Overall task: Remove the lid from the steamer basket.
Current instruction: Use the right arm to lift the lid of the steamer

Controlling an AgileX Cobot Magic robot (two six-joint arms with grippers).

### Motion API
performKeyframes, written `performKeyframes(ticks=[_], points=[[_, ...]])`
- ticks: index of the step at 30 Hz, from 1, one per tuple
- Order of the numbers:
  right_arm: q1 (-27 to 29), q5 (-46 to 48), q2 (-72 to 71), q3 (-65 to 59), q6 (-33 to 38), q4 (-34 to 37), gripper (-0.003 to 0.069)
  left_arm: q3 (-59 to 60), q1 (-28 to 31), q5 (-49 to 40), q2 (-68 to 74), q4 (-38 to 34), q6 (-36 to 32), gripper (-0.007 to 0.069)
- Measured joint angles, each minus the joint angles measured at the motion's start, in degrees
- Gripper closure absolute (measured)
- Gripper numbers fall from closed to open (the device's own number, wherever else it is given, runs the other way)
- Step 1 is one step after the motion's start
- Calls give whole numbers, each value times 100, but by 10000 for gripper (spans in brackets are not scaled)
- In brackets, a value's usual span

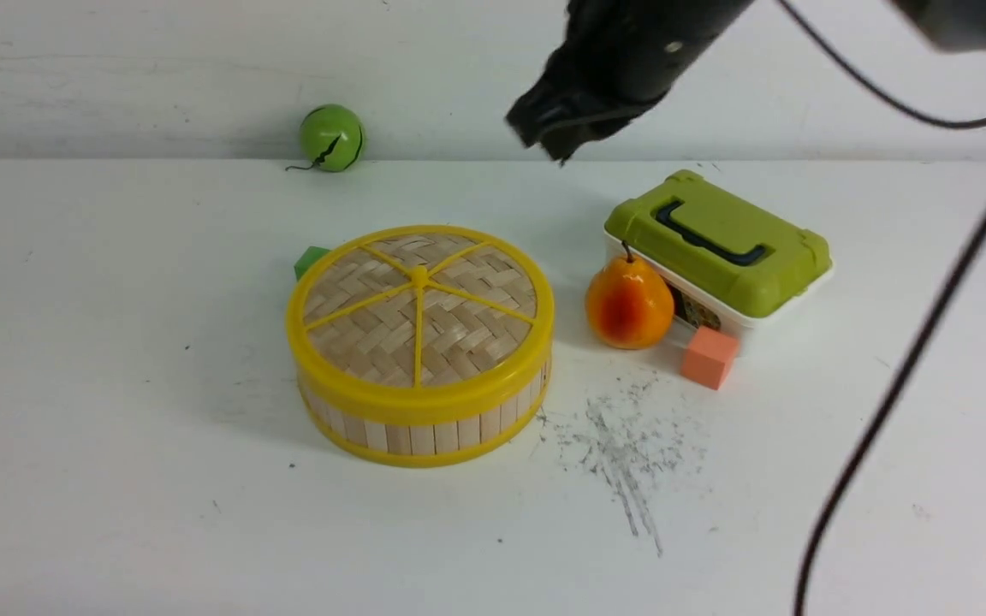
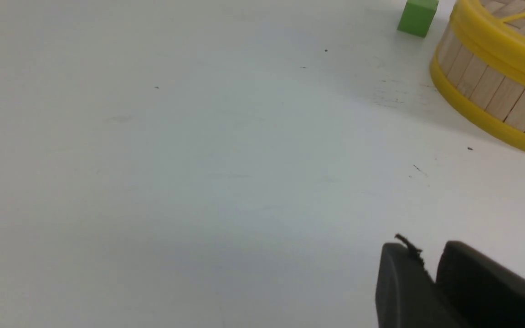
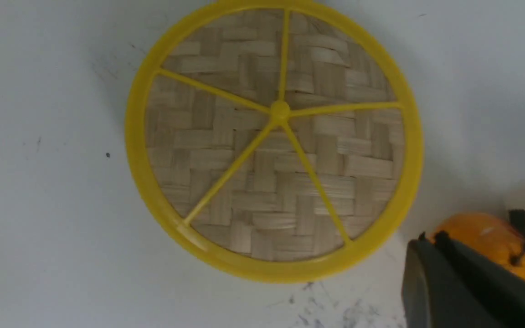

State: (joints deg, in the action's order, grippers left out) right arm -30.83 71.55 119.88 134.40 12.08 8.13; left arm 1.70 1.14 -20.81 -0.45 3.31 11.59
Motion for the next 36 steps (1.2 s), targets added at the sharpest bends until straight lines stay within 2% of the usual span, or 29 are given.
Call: performKeyframes(ticks=[2,5,8,9,10,11,12,15,17,23,26,33,36], points=[[-70,-50,326,140,-134,23,636,0,0,0,0,0,0,505],[-123,-278,731,238,-361,79,566,0,0,0,0,0,0,501],[-136,-680,999,263,-575,239,420,0,0,0,0,0,0,498],[-137,-710,1010,263,-582,249,420,0,0,0,0,0,0,496],[-182,-957,1110,269,-641,327,345,0,0,0,0,0,0,495],[-189,-987,1120,269,-655,334,328,0,0,0,0,0,0,494],[-270,-1284,1226,274,-678,390,267,0,0,0,0,0,0,493],[-397,-1681,1386,281,-692,390,208,0,0,5,0,-6,0,491],[-433,-1805,1455,281,-692,362,201,0,0,5,0,-13,0,490],[-466,-1996,1741,281,-1053,-51,249,0,0,5,0,-48,0,486],[-455,-1972,1825,281,-1293,-275,308,0,0,5,0,-48,0,482],[-455,-1895,1895,281,-1317,-189,427,0,0,5,0,-59,0,479],[-455,-1859,1895,307,-1317,-176,525,0,0,5,0,-70,0,479]])
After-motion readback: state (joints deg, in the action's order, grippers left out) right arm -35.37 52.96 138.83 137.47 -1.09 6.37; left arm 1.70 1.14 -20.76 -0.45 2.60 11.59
